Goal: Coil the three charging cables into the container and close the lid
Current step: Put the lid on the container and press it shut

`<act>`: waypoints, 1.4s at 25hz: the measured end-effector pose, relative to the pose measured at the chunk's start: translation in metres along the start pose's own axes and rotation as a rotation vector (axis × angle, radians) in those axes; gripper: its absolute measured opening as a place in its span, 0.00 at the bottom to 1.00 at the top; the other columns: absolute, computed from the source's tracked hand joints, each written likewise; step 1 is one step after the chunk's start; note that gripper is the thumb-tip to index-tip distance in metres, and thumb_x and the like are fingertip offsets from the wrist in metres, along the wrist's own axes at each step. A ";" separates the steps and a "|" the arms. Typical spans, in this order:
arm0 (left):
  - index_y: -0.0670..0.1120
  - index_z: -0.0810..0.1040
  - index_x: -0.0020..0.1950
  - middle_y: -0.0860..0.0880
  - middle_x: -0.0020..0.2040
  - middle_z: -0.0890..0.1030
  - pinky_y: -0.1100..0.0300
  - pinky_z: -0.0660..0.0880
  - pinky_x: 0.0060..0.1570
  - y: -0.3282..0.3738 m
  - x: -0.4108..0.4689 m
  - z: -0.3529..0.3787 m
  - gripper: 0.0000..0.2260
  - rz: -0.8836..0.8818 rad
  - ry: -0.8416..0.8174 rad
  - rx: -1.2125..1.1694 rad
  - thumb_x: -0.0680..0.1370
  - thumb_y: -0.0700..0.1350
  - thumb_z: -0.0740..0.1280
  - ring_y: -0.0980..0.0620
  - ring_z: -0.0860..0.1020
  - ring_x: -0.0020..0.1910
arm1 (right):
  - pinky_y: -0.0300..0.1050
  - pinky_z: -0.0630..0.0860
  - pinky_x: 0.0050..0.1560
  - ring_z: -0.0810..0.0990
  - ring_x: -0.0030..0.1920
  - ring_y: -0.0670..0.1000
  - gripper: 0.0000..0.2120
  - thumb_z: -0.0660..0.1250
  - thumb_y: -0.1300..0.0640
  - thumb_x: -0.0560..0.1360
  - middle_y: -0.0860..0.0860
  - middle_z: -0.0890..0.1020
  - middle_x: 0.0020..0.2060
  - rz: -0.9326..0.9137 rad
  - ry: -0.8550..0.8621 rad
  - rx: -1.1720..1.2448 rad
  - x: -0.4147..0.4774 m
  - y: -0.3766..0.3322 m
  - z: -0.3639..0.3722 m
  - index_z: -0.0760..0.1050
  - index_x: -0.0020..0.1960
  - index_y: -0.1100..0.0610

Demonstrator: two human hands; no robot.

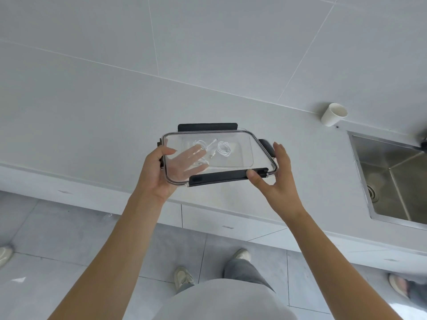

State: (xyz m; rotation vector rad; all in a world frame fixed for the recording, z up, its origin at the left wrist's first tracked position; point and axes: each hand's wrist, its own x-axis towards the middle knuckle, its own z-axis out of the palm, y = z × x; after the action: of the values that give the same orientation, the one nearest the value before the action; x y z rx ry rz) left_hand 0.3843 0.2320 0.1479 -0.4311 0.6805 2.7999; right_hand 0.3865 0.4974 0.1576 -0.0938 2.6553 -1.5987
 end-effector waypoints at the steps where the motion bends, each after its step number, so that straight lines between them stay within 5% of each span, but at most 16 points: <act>1: 0.46 0.71 0.33 0.25 0.65 0.72 0.29 0.70 0.60 0.000 0.003 -0.002 0.12 -0.008 -0.003 0.006 0.73 0.35 0.55 0.27 0.73 0.65 | 0.43 0.55 0.77 0.52 0.79 0.41 0.49 0.75 0.37 0.67 0.41 0.50 0.80 0.063 0.008 0.048 0.001 0.002 0.001 0.53 0.79 0.45; 5: 0.51 0.63 0.37 0.26 0.68 0.69 0.30 0.69 0.62 0.001 0.018 -0.006 0.11 -0.027 -0.019 -0.007 0.72 0.35 0.55 0.28 0.70 0.68 | 0.42 0.60 0.73 0.58 0.75 0.40 0.62 0.82 0.40 0.58 0.44 0.53 0.80 0.219 -0.041 0.226 0.020 0.013 -0.002 0.47 0.80 0.42; 9: 0.54 0.71 0.46 0.28 0.68 0.70 0.32 0.72 0.59 -0.006 0.038 -0.006 0.15 -0.018 -0.033 -0.023 0.69 0.34 0.59 0.28 0.70 0.68 | 0.43 0.68 0.68 0.67 0.73 0.47 0.65 0.82 0.54 0.57 0.54 0.61 0.76 0.328 -0.134 0.514 0.044 0.029 -0.001 0.43 0.81 0.47; 11: 0.55 0.72 0.47 0.28 0.69 0.70 0.32 0.73 0.58 -0.011 0.050 -0.006 0.16 -0.014 -0.014 -0.022 0.68 0.34 0.58 0.28 0.70 0.68 | 0.46 0.74 0.64 0.70 0.72 0.46 0.65 0.81 0.58 0.56 0.52 0.62 0.76 0.337 -0.153 0.641 0.056 0.039 0.000 0.43 0.81 0.49; 15: 0.55 0.74 0.50 0.29 0.69 0.71 0.33 0.75 0.56 -0.019 0.074 -0.005 0.20 -0.023 0.050 -0.022 0.66 0.33 0.59 0.29 0.72 0.67 | 0.53 0.68 0.73 0.70 0.71 0.40 0.60 0.78 0.65 0.62 0.42 0.63 0.77 0.336 -0.174 0.675 0.082 0.061 -0.006 0.43 0.81 0.51; 19: 0.56 0.74 0.61 0.30 0.68 0.73 0.36 0.76 0.55 -0.026 0.095 -0.008 0.31 -0.018 0.101 0.019 0.62 0.31 0.64 0.29 0.72 0.66 | 0.52 0.67 0.74 0.72 0.70 0.38 0.65 0.82 0.59 0.58 0.40 0.68 0.73 0.345 -0.212 0.654 0.101 0.081 -0.016 0.42 0.81 0.47; 22: 0.56 0.72 0.64 0.30 0.68 0.72 0.37 0.76 0.56 -0.028 0.102 -0.011 0.34 -0.019 0.080 0.007 0.62 0.31 0.64 0.29 0.72 0.67 | 0.51 0.67 0.73 0.68 0.73 0.41 0.66 0.83 0.56 0.57 0.45 0.61 0.78 0.315 -0.224 0.617 0.110 0.090 -0.020 0.42 0.80 0.44; 26: 0.57 0.71 0.65 0.30 0.68 0.72 0.37 0.76 0.56 -0.026 0.109 -0.014 0.34 -0.036 0.078 0.035 0.63 0.32 0.64 0.29 0.72 0.67 | 0.46 0.65 0.74 0.63 0.75 0.38 0.63 0.83 0.55 0.59 0.39 0.57 0.79 0.245 -0.229 0.531 0.120 0.099 -0.021 0.44 0.81 0.46; 32: 0.45 0.65 0.61 0.31 0.68 0.73 0.41 0.78 0.55 -0.010 0.128 -0.022 0.21 -0.081 0.087 0.142 0.69 0.33 0.57 0.31 0.74 0.65 | 0.43 0.63 0.74 0.65 0.74 0.37 0.54 0.82 0.58 0.61 0.39 0.67 0.75 0.248 -0.204 0.419 0.123 0.104 -0.010 0.56 0.79 0.51; 35: 0.49 0.68 0.67 0.34 0.65 0.78 0.47 0.78 0.59 -0.001 0.143 -0.029 0.20 -0.007 0.201 0.328 0.77 0.33 0.57 0.36 0.79 0.62 | 0.38 0.66 0.70 0.68 0.73 0.38 0.55 0.83 0.51 0.60 0.38 0.70 0.73 0.252 -0.152 0.342 0.121 0.099 0.000 0.57 0.79 0.49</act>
State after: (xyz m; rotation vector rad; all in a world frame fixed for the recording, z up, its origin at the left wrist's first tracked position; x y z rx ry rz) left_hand 0.2581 0.2405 0.0745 -0.6504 1.1547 2.5900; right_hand 0.2627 0.5350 0.0692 0.1209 2.1480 -1.8424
